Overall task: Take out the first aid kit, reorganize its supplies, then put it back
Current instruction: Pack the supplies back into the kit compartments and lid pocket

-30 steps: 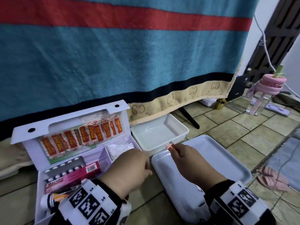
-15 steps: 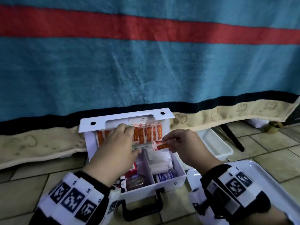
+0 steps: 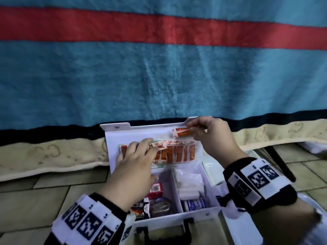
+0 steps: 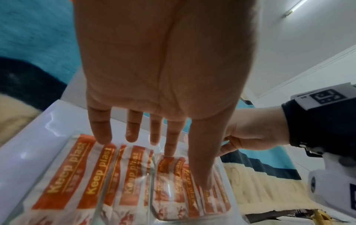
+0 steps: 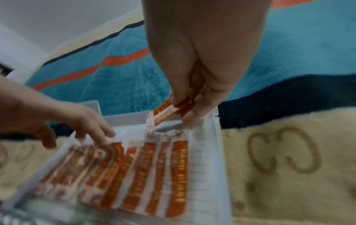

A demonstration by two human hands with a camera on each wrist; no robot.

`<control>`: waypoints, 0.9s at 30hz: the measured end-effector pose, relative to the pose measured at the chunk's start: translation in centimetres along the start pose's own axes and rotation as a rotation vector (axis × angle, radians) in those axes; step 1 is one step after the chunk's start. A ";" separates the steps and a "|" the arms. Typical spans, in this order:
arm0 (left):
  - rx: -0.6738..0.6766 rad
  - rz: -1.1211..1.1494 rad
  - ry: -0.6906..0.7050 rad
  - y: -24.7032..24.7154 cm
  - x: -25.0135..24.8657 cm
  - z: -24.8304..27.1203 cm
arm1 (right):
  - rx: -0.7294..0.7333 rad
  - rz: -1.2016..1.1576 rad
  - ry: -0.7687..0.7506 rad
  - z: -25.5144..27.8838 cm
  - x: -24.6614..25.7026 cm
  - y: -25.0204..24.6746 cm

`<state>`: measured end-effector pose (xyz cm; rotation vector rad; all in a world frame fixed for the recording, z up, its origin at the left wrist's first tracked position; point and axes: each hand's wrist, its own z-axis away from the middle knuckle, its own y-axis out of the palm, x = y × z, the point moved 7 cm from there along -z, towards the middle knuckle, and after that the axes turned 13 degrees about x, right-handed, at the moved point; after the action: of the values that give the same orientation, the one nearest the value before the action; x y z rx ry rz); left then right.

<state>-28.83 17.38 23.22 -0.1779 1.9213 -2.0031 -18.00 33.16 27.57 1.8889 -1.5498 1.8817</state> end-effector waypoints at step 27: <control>0.081 0.017 -0.046 0.7 0.4 0.2 | 0.369 0.838 0.008 -0.7 1.8 3.1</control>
<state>-29.02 17.07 22.48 -0.1846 1.8034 -2.0436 -20.94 31.05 27.37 1.4067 -2.3782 2.6234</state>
